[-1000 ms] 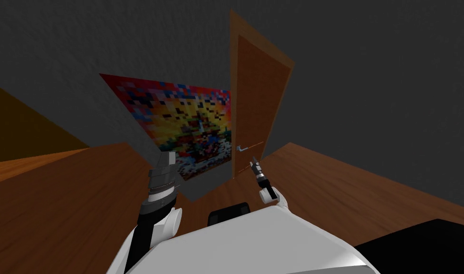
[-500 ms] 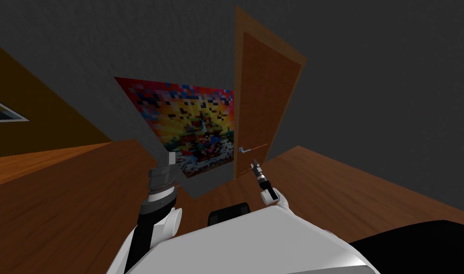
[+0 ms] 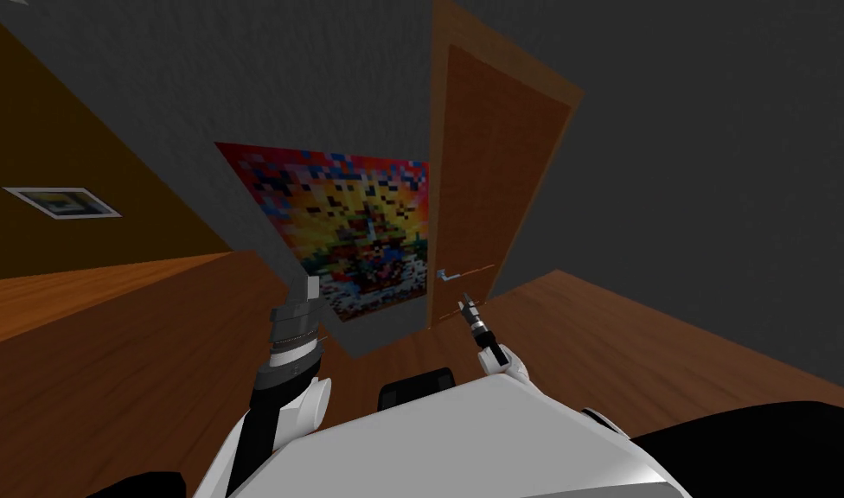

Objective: Pull the door open

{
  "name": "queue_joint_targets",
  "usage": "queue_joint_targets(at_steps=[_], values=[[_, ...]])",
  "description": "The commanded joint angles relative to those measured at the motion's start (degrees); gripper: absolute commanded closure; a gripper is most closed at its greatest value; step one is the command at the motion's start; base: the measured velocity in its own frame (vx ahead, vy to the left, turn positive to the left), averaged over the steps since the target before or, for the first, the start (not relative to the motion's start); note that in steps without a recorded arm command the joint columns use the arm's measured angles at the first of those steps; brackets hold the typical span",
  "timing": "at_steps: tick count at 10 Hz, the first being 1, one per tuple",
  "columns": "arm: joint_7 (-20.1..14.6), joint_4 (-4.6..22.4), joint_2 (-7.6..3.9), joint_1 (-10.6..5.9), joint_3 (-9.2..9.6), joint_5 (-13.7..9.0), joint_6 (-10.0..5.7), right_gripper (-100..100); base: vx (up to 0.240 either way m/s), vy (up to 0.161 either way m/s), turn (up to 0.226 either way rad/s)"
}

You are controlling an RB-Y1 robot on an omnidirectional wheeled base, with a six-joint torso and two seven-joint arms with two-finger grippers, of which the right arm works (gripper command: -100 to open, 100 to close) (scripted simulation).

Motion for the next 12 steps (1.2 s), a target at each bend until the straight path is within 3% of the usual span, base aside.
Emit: queue_joint_targets(at_steps=[1, 3, 4, 8, 12], values=[[-0.48, 2.71, -0.49, -0.85, 0.27, -0.25, -0.84, -100, 0.020, -0.043, 0.100], [-1.22, 6.33, -1.27, -2.04, 0.71, -0.65, -2.11, -100, 0.029, -0.067, 0.187], [-1.22, 6.56, -1.27, -2.04, 0.71, -0.65, -2.11, -100, 0.018, -0.066, 0.059], [-2.37, 12.49, -2.47, -3.89, 1.39, -1.28, -4.08, -100, 0.022, -0.062, 0.145], [-2.94, 15.43, -3.06, -4.80, 1.73, -1.59, -5.05, -100, 0.016, -0.041, 0.076]])
